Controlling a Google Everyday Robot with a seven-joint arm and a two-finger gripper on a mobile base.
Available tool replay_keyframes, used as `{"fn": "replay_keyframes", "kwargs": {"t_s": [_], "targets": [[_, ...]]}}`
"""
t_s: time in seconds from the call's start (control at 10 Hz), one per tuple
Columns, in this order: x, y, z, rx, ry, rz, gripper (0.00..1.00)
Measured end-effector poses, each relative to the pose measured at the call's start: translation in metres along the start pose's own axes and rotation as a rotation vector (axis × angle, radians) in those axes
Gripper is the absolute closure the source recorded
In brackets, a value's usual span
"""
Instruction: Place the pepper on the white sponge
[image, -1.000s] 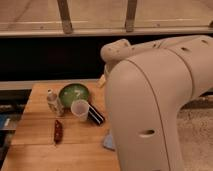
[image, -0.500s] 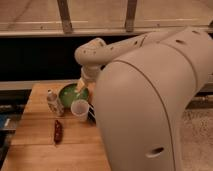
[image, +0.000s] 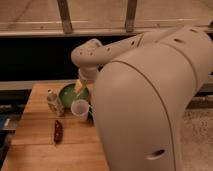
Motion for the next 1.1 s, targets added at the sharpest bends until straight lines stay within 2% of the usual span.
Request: {"fn": "replay_keyframes", "kwargs": {"t_s": [0.1, 0.3, 0.4, 0.5, 0.7, 1.1], "targets": [[0.0, -0.002, -0.001, 0.018, 0.004, -0.003, 0.2], [0.002, 0.022, -0.006, 0.068, 0.01, -0.028, 0.2], [0.006, 0.028, -0.008, 0.082, 0.011, -0.03, 0.2], [0.008, 0.039, -0.009, 0.077, 0.006, -0.039, 0.2], [0.011, 0.062, -0.004, 0.031, -0.01, -0.056, 0.2], [0.005, 0.131, 0.012, -0.062, -0.022, -0.148, 0.2]]}}
